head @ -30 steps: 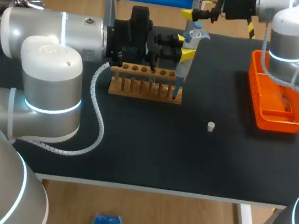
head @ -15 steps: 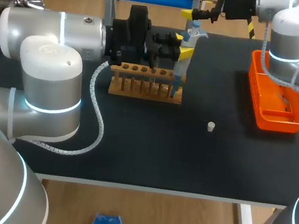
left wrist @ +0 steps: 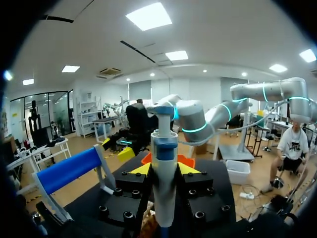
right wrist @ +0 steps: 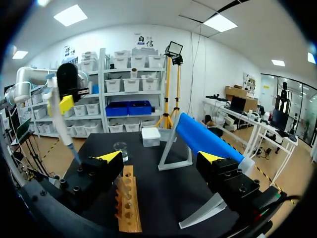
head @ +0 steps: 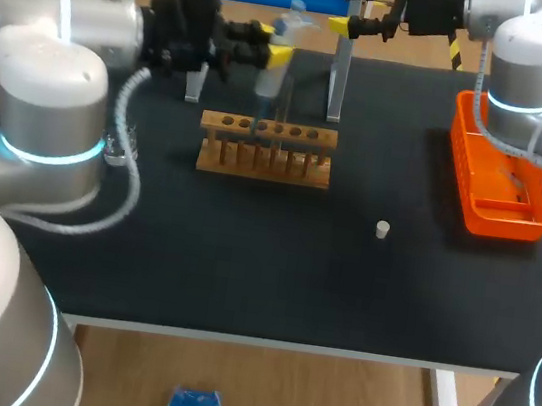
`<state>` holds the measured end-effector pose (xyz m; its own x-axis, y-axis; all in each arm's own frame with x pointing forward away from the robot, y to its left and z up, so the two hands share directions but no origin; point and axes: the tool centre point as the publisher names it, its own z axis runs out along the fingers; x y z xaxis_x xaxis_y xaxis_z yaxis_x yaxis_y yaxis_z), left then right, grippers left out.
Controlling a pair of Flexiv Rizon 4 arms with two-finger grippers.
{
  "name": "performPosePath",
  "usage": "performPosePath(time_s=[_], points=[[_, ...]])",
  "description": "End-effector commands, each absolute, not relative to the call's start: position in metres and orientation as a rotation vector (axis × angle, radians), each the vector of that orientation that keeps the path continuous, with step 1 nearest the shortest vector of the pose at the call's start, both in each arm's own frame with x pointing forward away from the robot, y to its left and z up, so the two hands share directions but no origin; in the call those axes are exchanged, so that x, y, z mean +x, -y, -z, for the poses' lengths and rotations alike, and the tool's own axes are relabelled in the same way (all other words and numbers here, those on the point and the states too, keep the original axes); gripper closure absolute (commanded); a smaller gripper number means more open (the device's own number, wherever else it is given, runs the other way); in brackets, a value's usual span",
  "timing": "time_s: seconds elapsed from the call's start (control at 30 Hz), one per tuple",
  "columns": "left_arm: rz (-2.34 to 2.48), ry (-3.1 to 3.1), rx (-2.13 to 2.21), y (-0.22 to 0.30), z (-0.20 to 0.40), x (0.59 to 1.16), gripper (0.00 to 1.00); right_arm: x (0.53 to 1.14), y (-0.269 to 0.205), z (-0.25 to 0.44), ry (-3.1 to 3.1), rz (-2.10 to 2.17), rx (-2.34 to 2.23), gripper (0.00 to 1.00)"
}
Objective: Invert the test tube, pick up the pipette, mount the tip to pipette, aspirate from beaker and dispense into the tube, eject the tip, return the pipette, and cap with the stopper.
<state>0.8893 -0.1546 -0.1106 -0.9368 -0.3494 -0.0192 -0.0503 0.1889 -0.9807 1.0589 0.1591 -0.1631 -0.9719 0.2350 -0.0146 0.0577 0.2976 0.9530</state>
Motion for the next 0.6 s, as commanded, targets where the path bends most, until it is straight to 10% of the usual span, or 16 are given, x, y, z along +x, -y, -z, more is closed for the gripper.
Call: performPosePath(time_s=[0.03, 0.6], points=[[1.851, -2.297, -0.334, 0.099, 0.109, 0.903, 1.00, 1.059, -0.159, 0.162, -2.410, -1.752, 0.274, 0.00], [1.684, -2.274, -0.703, 0.002, 0.131, 0.984, 1.00, 1.059, -0.159, 0.162, -2.410, -1.752, 0.274, 0.00]])
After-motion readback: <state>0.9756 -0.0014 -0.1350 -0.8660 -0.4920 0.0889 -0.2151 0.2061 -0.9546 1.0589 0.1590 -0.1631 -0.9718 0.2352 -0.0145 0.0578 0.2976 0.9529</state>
